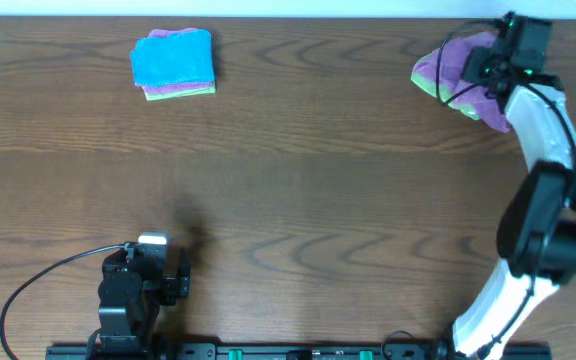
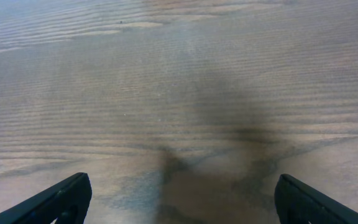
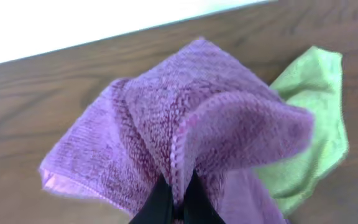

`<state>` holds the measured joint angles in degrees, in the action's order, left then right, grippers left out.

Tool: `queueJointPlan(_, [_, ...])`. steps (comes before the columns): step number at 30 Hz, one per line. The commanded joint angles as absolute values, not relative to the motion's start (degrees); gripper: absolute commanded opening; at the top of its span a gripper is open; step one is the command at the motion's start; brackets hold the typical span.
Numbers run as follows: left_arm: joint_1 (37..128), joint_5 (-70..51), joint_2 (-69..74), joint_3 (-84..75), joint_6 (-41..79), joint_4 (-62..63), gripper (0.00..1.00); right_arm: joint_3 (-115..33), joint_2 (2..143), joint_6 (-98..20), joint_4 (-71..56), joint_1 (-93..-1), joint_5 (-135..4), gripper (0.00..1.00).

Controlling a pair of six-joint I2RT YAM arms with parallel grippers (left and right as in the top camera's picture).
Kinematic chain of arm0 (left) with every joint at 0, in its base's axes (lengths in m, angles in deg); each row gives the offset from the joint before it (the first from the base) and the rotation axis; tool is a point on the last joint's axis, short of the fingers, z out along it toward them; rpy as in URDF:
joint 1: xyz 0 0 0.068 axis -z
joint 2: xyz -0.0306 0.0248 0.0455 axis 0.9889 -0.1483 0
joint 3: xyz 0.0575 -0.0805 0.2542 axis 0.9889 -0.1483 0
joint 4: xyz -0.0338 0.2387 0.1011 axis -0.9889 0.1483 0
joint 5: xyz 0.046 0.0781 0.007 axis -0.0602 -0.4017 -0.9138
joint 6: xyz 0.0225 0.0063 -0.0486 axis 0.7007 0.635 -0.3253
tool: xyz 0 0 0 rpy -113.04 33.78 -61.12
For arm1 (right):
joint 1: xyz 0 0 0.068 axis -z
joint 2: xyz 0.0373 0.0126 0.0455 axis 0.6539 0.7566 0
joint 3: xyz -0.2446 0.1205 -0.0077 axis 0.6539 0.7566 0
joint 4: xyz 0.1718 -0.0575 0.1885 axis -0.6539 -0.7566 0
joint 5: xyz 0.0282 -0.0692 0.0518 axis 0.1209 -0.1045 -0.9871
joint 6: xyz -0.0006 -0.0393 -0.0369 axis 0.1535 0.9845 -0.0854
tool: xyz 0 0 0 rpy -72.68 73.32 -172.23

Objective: Fold the cloth
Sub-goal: 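Lower the right gripper and grasp the purple towel, then lift the purple towel and drag it to the table center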

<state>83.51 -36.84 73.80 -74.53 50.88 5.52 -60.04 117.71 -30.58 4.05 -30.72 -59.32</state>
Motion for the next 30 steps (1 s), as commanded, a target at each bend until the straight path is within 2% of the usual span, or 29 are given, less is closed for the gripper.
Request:
queueJointPlan(1, [83.73, -37.25, 74.17, -75.19, 50.22, 5.85, 0.95, -61.09, 112.31, -27.54, -0.25, -33.22, -59.63, 0.01])
queueJointPlan(11, [83.73, -37.25, 74.17, -75.19, 50.25, 5.85, 0.95, -61.09, 98.89, -21.29, -24.53, -44.63, -61.81, 0.01])
queueJointPlan(19, [83.73, -37.25, 74.17, -75.19, 50.25, 5.85, 0.95, -60.91, 90.57, -21.31, -39.79, -61.08, -63.36, 0.02])
queueJointPlan(24, [83.73, -37.25, 74.17, -75.19, 50.22, 5.85, 0.95, -58.68, 88.53, -22.06, -43.16, -72.17, -63.95, 0.02])
queueJointPlan(30, [83.73, -37.25, 74.17, -75.19, 50.22, 5.85, 0.95, -50.55, 86.92, -26.32, -40.32, -82.37, -63.93, 0.01])
